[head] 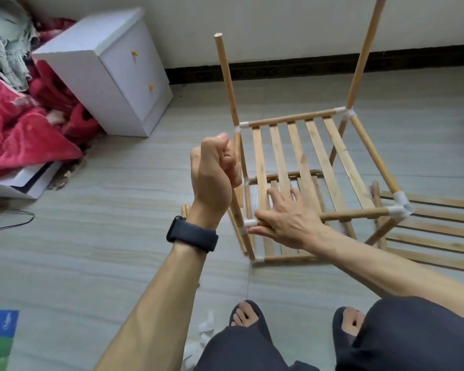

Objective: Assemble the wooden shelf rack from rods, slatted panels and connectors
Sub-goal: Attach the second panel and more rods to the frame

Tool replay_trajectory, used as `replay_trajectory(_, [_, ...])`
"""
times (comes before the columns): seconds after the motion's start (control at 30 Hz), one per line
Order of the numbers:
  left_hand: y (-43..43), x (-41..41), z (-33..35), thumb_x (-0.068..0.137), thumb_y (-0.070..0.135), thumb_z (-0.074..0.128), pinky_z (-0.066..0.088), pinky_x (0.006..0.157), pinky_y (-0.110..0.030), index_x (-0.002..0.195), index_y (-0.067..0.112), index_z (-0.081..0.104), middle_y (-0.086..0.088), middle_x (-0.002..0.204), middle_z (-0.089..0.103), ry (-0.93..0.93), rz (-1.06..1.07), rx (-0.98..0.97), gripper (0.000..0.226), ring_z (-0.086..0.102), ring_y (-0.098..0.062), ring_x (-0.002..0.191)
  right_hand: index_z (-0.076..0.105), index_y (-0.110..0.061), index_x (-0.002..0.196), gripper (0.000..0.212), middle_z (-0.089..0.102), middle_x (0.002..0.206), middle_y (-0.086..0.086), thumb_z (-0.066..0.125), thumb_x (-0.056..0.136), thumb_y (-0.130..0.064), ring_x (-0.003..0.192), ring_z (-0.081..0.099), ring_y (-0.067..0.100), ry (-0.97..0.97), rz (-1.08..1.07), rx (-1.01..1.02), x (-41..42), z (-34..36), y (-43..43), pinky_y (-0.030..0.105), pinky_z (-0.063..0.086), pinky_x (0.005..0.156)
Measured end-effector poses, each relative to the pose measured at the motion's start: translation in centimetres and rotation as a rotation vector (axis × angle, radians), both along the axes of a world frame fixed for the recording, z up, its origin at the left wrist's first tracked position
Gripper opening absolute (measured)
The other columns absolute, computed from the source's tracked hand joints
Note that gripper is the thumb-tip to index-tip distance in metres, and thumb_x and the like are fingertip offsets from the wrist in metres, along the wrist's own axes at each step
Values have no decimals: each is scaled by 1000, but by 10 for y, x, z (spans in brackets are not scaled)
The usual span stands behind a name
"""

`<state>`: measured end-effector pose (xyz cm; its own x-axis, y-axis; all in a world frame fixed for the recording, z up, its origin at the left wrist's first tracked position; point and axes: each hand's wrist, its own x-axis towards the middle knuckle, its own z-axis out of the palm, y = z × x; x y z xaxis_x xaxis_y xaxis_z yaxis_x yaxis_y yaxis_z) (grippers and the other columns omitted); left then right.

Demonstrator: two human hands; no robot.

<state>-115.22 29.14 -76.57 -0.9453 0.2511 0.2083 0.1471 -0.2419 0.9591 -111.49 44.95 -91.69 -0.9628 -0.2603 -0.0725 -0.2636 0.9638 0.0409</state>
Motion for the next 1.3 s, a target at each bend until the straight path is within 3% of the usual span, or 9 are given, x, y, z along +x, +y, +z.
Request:
replay_trajectory(0.2, [13,-2,4,92,33,37,23,43,-22,47,26,34,9,44,27,14,43,-25,46,22,-11,41,49,-37,104,62,41,139,17,8,93,-83,123,54,35,-65,4,-33,-13,5,14,66,28,114])
replay_trajectory(0.33, [20,-10,0,98,58,39,29,44,-24,53,24,39,6,49,32,41,42,-109,56,29,-12,45,44,-40,101,64,38,143,13,3,88,-87,126,53,36,-68,-36,-71,-18,6,17,61,30,114])
replay_trajectory(0.4, [16,-17,-12,92,78,30,43,53,-25,69,20,51,-1,61,46,116,34,-139,66,45,-17,55,45,-43,101,62,38,145,12,4,88,-88,127,51,37,-62,-74,-88,-22,5,18,61,29,115])
replay_trajectory(0.5, [4,-29,-61,94,76,17,53,80,-25,101,29,62,2,94,67,4,167,-150,65,65,-12,91,48,-43,103,65,36,147,10,3,87,-88,128,49,40,-50,-131,-99,-31,6,13,63,26,115])
replay_trajectory(0.6, [-9,-38,-143,104,56,33,48,90,-31,122,27,53,4,117,62,-245,229,-567,40,58,-16,116,50,-41,102,66,39,143,11,4,88,-86,126,51,36,-36,-154,-104,-35,3,6,64,24,116])
replay_trajectory(0.73, [-17,-37,-247,106,42,33,38,109,-49,139,22,48,-14,137,50,-489,25,-1058,41,42,-32,132,56,-39,100,60,44,141,14,15,92,-83,130,50,32,31,-147,-111,-34,-1,4,63,27,114])
replay_trajectory(1.03, [-5,-38,-337,100,24,39,45,87,-43,139,36,37,-11,124,46,-459,-159,-1512,41,49,-34,119,64,-34,93,55,56,131,21,31,94,-78,136,48,34,156,-156,-148,-32,-12,2,60,38,109])
replay_trajectory(1.2, [-13,-33,-346,100,23,40,44,75,-37,114,28,48,-8,106,51,-509,-92,-1448,17,53,-30,89,64,-35,90,52,57,128,21,34,94,-77,133,51,36,199,-153,-169,-34,-14,2,63,41,106])
replay_trajectory(1.3, [-27,-31,-335,93,15,42,45,73,-34,101,28,52,-6,105,57,-612,5,-1292,17,57,-27,86,63,-36,92,55,55,132,20,29,95,-79,137,48,35,154,-158,-154,-30,-12,0,63,37,111])
